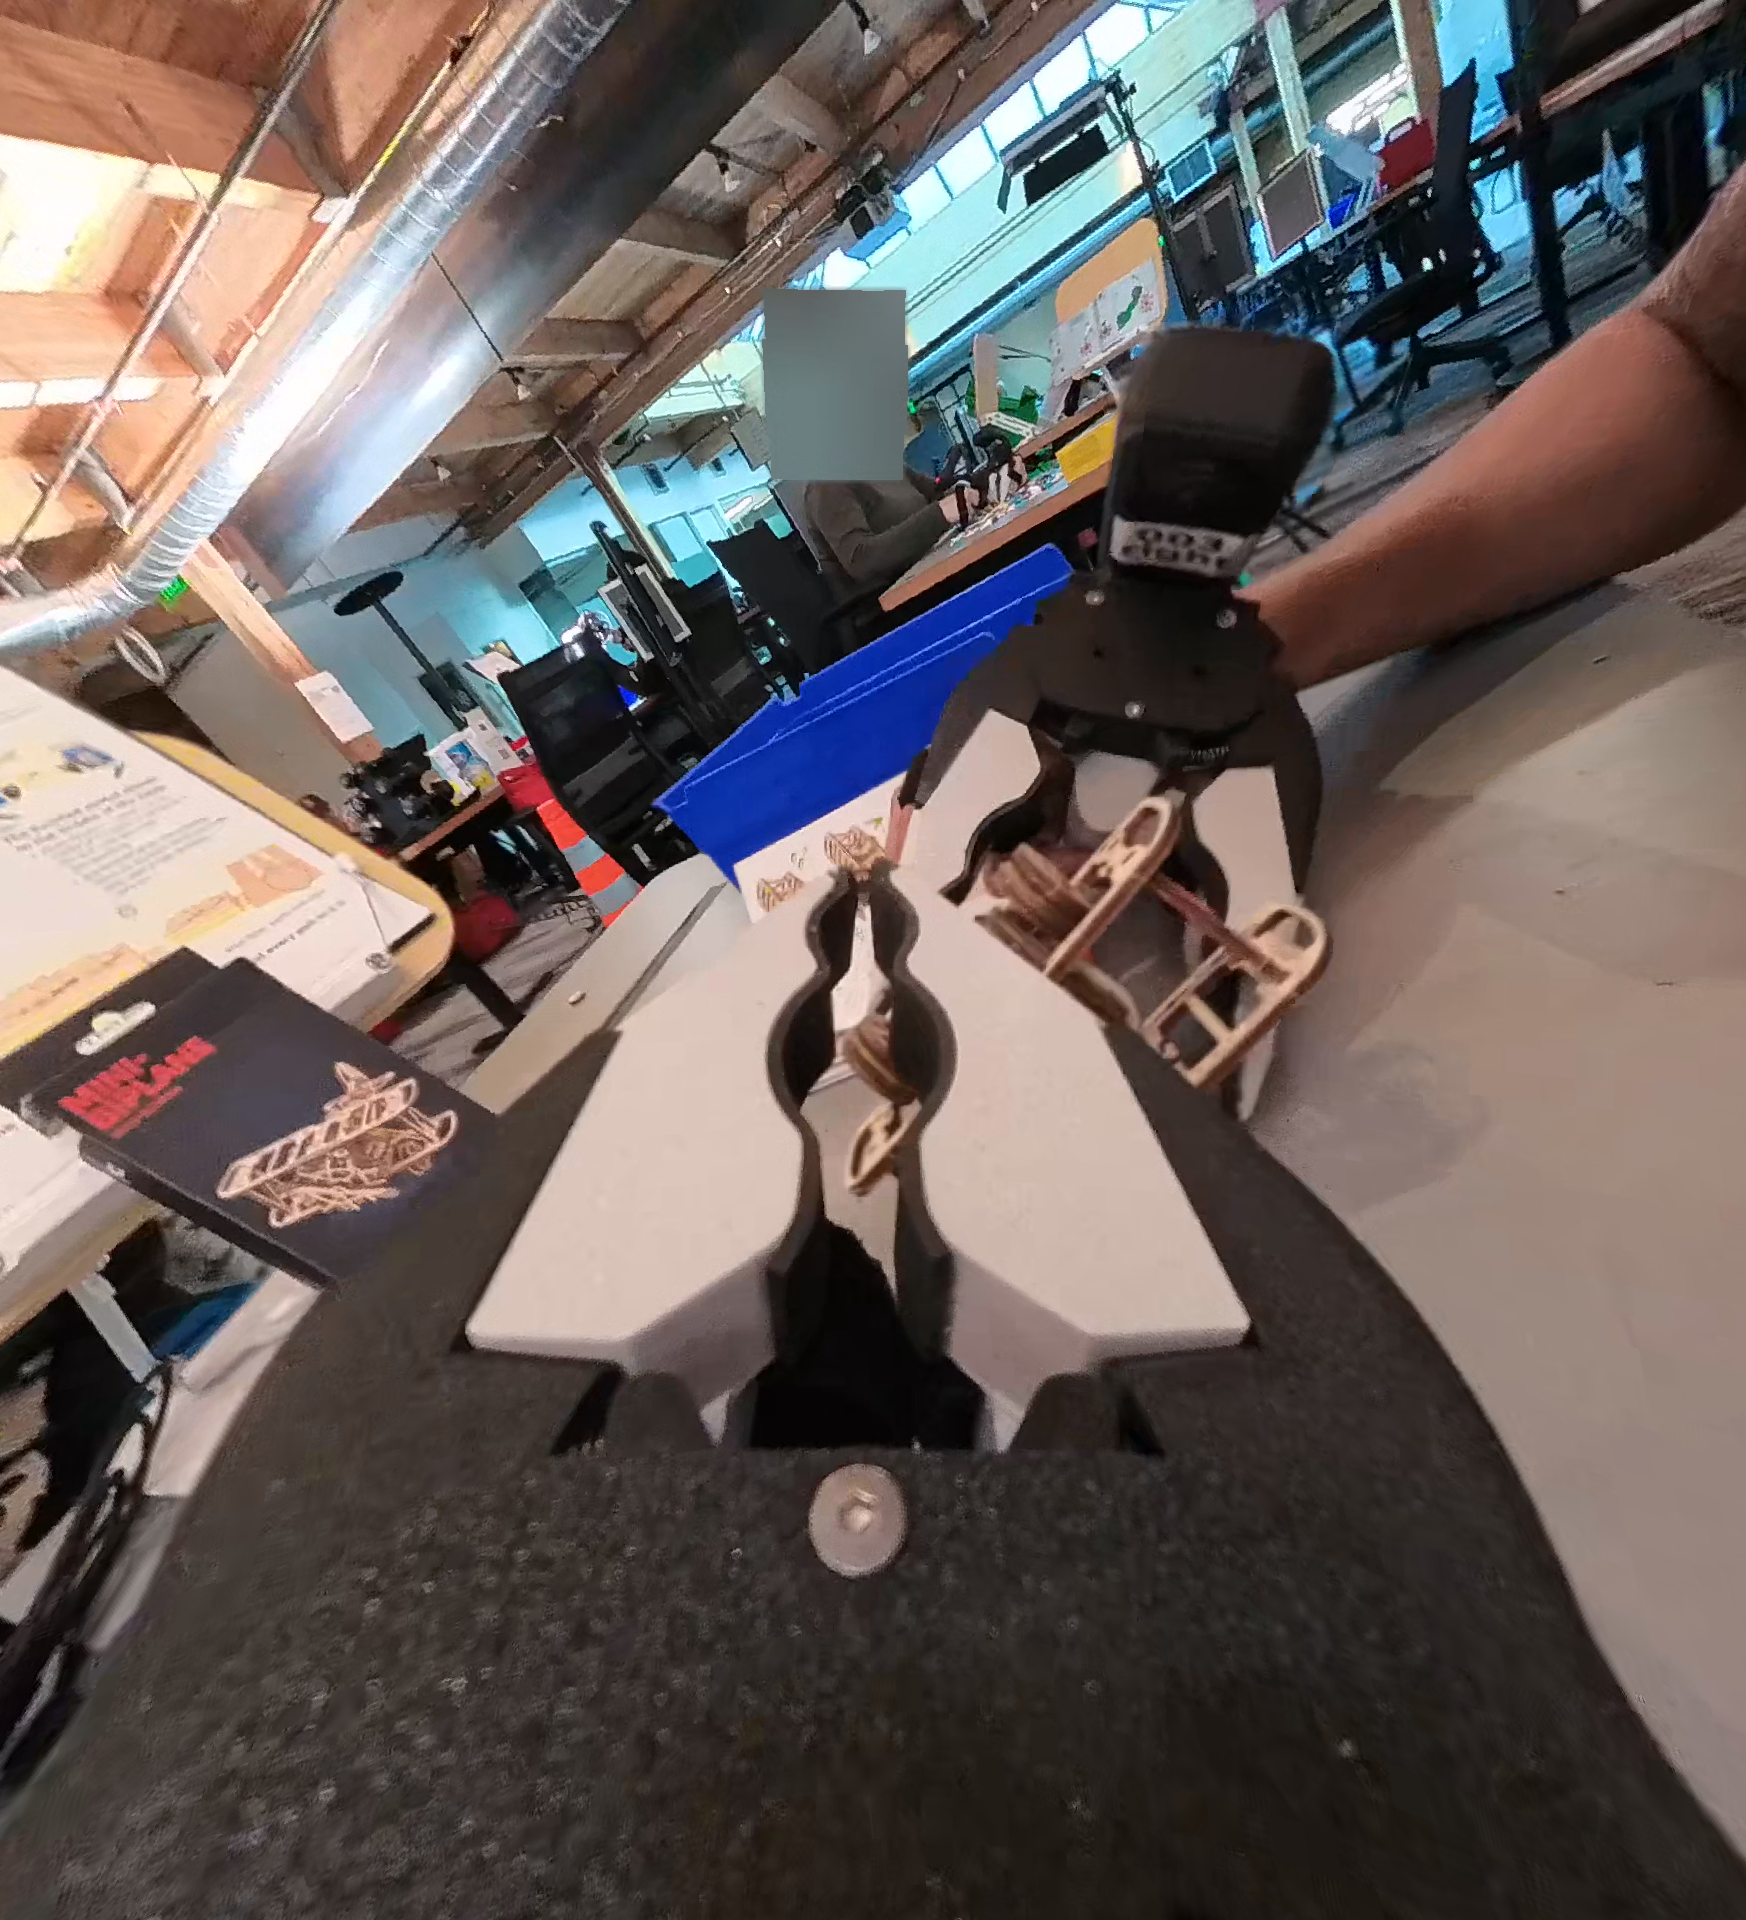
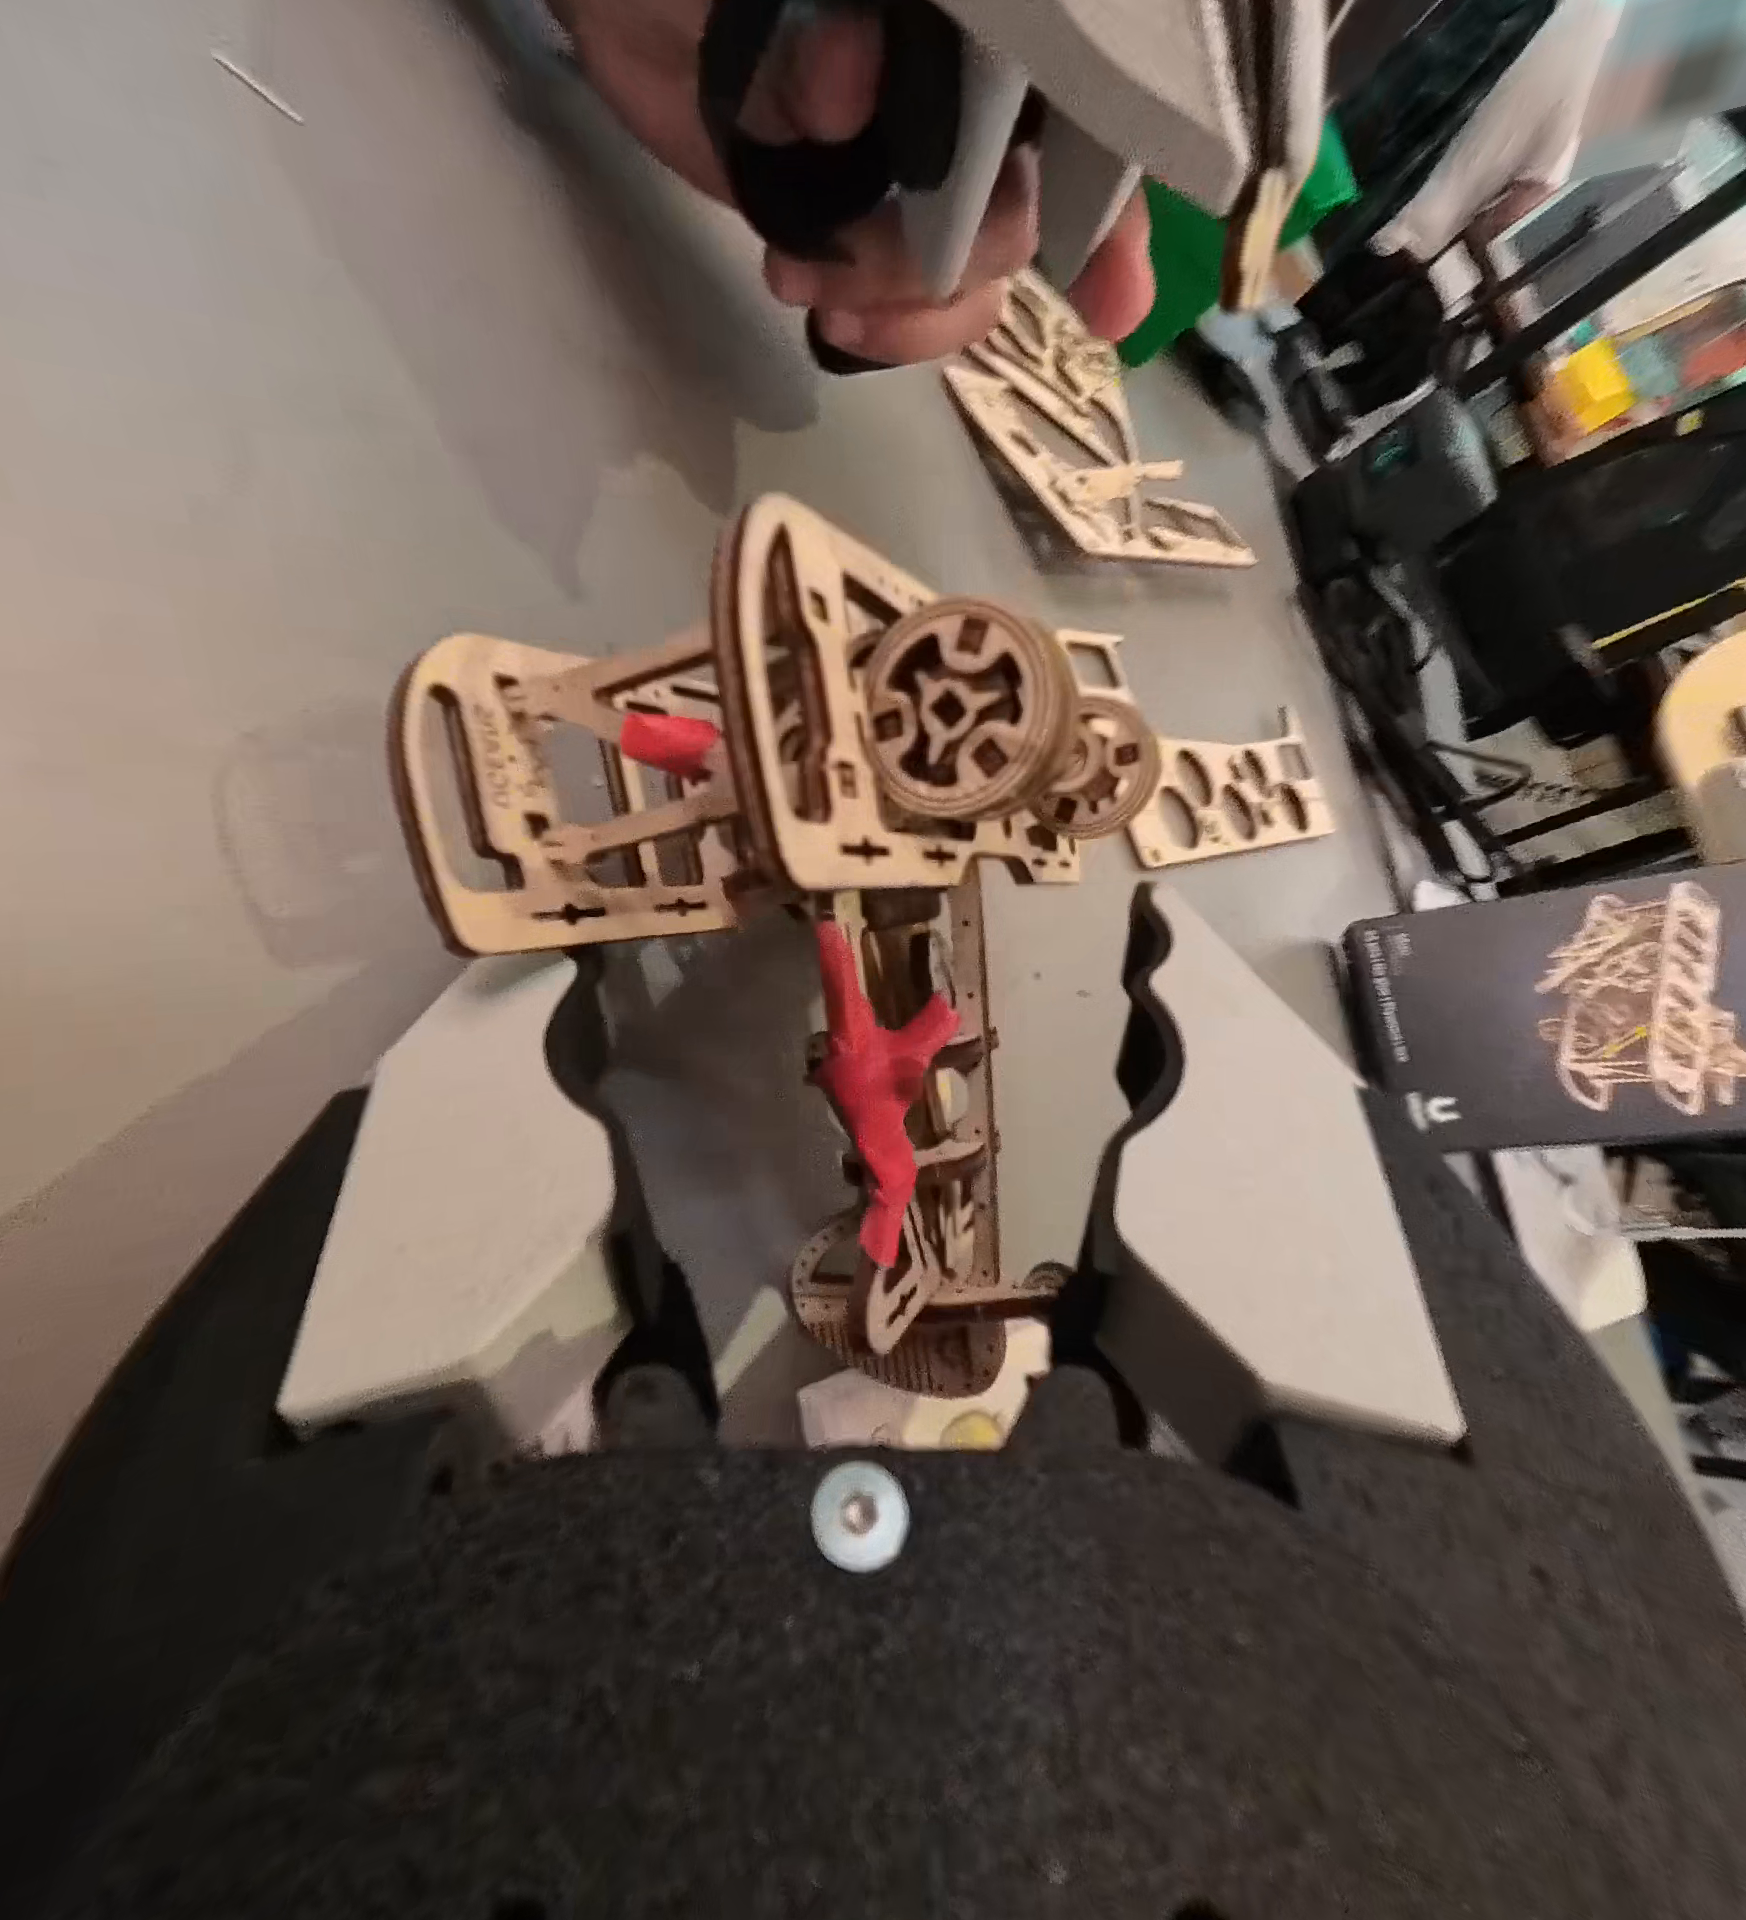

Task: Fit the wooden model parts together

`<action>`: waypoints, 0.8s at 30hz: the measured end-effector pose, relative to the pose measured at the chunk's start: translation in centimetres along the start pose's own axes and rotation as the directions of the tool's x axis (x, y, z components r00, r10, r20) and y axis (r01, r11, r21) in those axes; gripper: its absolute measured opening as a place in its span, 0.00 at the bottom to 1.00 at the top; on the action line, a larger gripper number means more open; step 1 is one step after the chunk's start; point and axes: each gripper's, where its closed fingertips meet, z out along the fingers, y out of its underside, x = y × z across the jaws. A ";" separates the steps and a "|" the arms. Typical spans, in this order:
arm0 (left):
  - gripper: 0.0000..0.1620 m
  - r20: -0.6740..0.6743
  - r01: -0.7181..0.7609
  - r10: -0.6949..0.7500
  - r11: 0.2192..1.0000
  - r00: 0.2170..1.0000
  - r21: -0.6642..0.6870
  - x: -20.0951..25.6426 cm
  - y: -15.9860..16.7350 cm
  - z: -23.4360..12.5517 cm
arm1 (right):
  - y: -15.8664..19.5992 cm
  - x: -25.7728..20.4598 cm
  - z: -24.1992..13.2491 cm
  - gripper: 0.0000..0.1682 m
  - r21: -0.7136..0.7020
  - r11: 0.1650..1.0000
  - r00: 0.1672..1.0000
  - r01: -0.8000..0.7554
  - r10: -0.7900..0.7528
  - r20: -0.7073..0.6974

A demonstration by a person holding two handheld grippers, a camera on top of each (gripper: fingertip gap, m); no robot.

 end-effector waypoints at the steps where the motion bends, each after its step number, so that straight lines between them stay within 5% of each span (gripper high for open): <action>1: 0.00 -0.002 -0.018 0.018 1.000 1.000 -0.003 0.2 -0.1 0.0 | -0.1 -0.5 -0.3 0.61 -0.013 1.000 0.999 -0.011 0.011 0.036; 8: 0.00 -0.011 -0.042 0.042 0.999 0.999 -0.035 0.8 0.5 0.4 | 0.0 -0.7 -0.4 0.66 -0.045 0.998 0.997 -0.046 0.049 0.063; 16: 0.00 -0.063 -0.023 0.021 0.999 0.998 -0.023 2.4 -0.4 0.9 | -1.3 -1.4 -0.8 0.63 0.039 0.960 0.942 -0.276 0.262 0.208; 24: 0.00 -0.078 -0.022 0.020 0.999 0.997 -0.036 3.0 -0.2 1.0 | -0.2 1.4 -0.9 0.29 0.053 0.914 0.907 -0.403 0.392 0.151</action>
